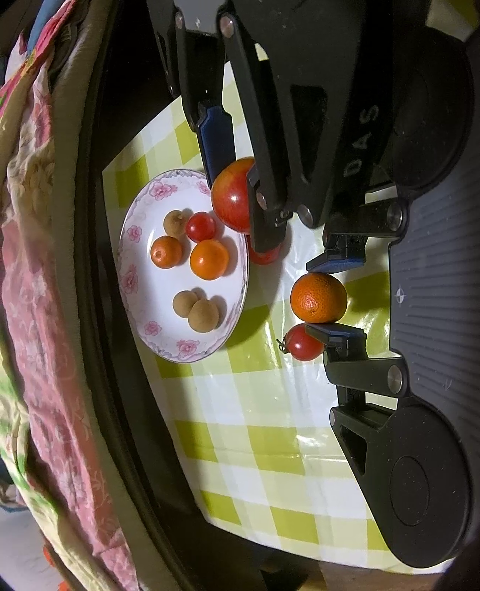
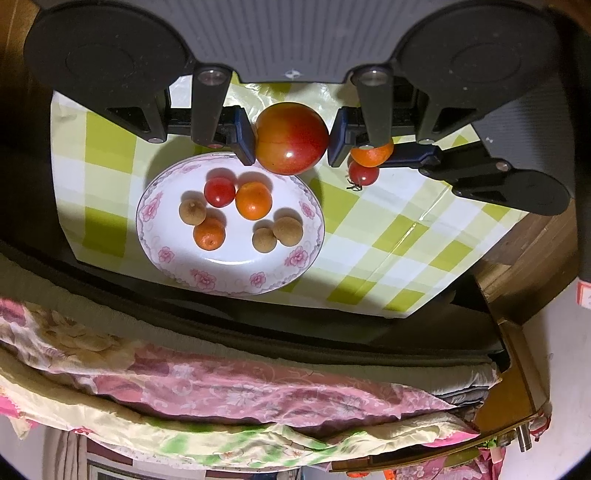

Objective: Organize fruits

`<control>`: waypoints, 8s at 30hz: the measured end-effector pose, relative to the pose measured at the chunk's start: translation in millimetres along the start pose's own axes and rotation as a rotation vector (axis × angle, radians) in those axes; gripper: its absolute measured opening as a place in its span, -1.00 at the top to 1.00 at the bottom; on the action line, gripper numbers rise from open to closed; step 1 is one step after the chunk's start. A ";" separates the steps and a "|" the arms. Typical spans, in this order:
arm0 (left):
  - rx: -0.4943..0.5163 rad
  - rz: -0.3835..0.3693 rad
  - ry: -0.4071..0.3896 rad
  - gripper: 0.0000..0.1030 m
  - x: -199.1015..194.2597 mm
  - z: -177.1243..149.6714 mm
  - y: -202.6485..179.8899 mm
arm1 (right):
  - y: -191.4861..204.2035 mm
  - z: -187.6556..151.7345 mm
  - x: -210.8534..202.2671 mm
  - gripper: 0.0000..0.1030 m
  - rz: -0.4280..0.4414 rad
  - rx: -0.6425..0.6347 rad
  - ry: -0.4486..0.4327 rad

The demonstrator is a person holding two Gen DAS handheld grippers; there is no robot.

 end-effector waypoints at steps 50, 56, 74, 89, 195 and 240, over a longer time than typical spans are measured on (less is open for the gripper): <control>0.009 -0.018 -0.031 0.28 76.5 51.2 -0.9 | -76.6 23.9 68.2 0.13 -0.109 0.079 0.006; 0.017 -0.009 -0.029 0.27 83.4 53.6 -1.7 | -77.0 27.1 74.9 0.13 -0.107 0.072 0.002; 0.029 0.025 -0.063 -0.19 67.8 60.9 -0.2 | -76.6 32.5 66.1 0.12 -0.095 0.092 -0.012; 0.025 0.034 -0.100 -0.42 51.0 68.2 -0.9 | -77.2 37.1 51.3 0.03 -0.108 0.104 -0.032; -0.111 0.081 0.004 -0.85 3.5 -0.3 46.6 | -19.2 -25.4 65.4 -0.07 -0.041 0.009 0.098; -0.080 -0.064 0.125 0.32 -31.7 -59.2 -6.9 | -12.3 -80.0 -20.3 0.31 -0.033 -0.038 0.224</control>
Point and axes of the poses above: each gripper's, at about its wrist camera, not at the fingertips, and x roughly the way its jaws point, y to its left, z to its top, the point moved 8 cm from there along x, roughly the way its jaws point, and after that the axes turned 10 degrees about -y, right-handed, at the moved point
